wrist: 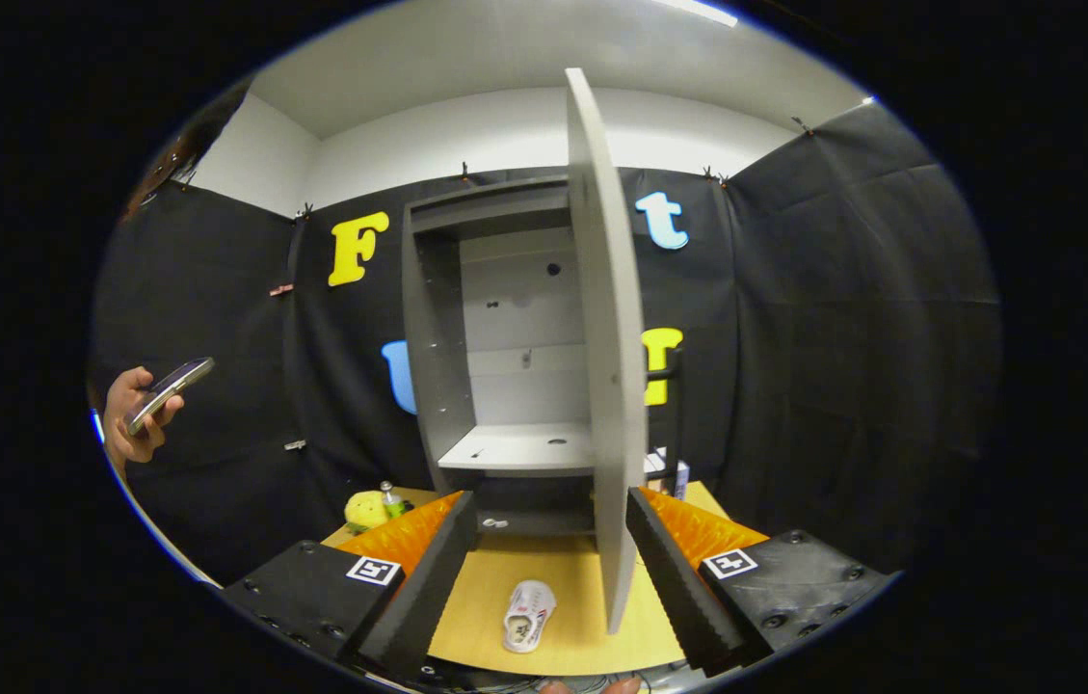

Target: Open the shoe cabinet door, grab the shoes and put them into the shoe cabinet, then close the shoe cabinet door.

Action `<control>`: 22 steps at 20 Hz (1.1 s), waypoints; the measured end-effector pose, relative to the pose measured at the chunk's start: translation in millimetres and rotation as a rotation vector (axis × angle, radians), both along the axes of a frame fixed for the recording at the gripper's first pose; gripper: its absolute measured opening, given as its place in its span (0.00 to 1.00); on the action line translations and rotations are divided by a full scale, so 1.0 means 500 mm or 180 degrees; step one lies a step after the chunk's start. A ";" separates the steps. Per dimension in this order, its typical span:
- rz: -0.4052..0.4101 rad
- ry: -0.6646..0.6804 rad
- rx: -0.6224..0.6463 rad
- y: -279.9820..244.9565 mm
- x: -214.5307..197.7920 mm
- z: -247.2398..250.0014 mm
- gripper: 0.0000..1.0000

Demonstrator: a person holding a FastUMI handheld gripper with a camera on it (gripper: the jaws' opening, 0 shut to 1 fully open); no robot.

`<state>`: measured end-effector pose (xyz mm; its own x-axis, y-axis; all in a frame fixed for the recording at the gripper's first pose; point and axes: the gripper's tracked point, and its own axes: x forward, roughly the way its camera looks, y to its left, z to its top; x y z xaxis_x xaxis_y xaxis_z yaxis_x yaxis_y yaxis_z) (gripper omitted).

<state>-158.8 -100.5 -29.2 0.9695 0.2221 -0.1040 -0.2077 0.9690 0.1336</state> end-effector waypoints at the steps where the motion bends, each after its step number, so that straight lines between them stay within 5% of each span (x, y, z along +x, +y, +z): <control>1: 0.0117 0.0180 0.0032 0.042 0.000 -0.037 0.98; 7: 0.0326 0.1038 -0.0129 0.193 0.051 -0.294 0.98; 18: 0.0133 0.2202 -0.0485 0.234 0.159 -0.781 0.98; 22: -0.0005 0.2402 -0.0644 0.210 0.179 -0.919 0.71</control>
<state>-69.1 4.7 -488.6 0.6207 0.1272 -0.7737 -0.1294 0.9898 0.0590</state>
